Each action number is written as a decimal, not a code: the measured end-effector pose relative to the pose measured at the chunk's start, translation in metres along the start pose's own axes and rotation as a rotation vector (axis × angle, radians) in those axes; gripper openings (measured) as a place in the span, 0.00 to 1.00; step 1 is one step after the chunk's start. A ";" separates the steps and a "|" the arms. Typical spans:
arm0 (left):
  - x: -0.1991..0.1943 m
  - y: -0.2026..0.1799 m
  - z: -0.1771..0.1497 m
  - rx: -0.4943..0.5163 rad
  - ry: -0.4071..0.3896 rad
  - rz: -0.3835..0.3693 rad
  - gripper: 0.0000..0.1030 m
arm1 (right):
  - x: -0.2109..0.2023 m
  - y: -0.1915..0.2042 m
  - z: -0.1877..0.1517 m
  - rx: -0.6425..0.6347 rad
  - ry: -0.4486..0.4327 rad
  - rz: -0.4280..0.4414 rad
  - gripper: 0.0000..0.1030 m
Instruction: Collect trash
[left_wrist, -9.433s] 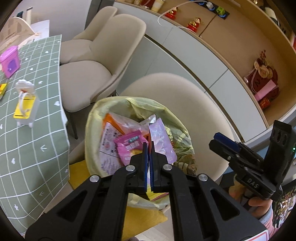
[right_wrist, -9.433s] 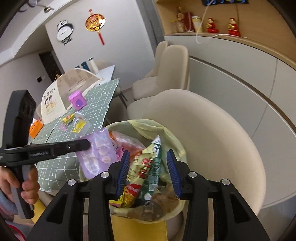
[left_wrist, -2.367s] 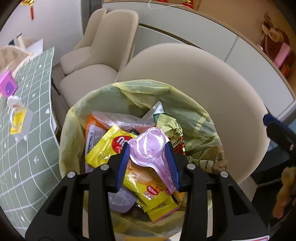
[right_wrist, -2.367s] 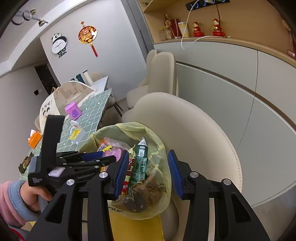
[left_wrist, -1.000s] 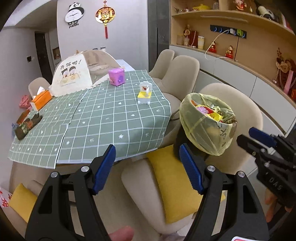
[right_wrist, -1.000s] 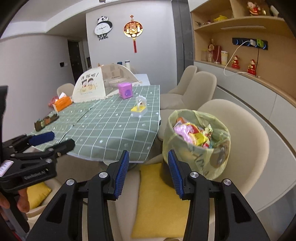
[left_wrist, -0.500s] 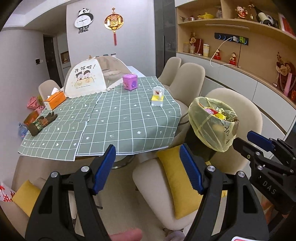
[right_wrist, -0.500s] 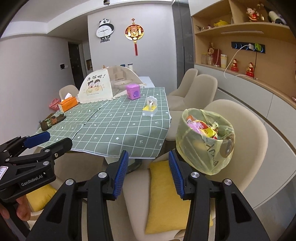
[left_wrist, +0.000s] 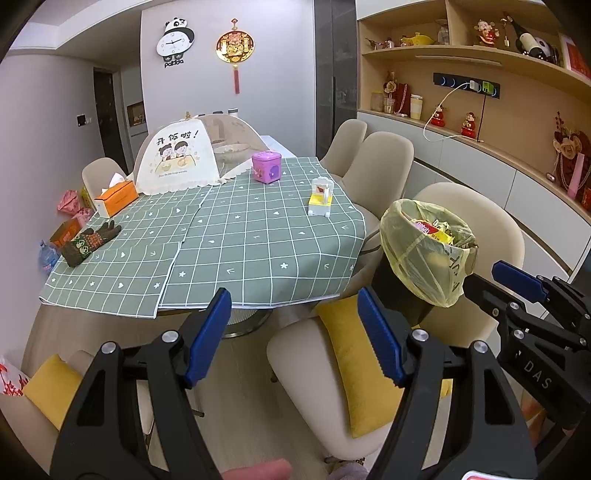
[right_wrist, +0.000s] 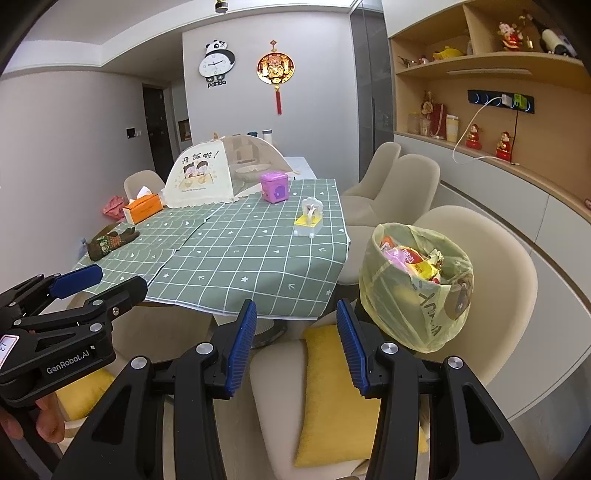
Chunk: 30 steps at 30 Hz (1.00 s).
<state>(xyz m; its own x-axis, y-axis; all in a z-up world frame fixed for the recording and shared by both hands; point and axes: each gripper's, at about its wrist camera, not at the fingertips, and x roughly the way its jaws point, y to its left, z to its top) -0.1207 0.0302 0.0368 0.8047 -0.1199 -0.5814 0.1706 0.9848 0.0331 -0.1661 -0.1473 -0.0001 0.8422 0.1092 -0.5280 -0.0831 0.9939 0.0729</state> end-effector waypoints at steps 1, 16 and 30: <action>0.000 0.000 0.000 0.000 0.000 -0.001 0.65 | 0.000 0.000 0.000 -0.001 -0.001 -0.001 0.42; -0.001 0.000 -0.001 0.005 0.007 -0.021 0.65 | -0.004 -0.004 -0.001 0.012 -0.007 -0.013 0.42; 0.005 -0.002 0.000 0.013 0.016 -0.033 0.65 | -0.004 -0.009 0.001 0.023 -0.003 -0.025 0.42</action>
<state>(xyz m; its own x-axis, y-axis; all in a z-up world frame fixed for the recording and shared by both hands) -0.1168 0.0273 0.0338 0.7895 -0.1502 -0.5951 0.2041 0.9787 0.0237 -0.1681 -0.1564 0.0020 0.8453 0.0841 -0.5276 -0.0498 0.9956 0.0788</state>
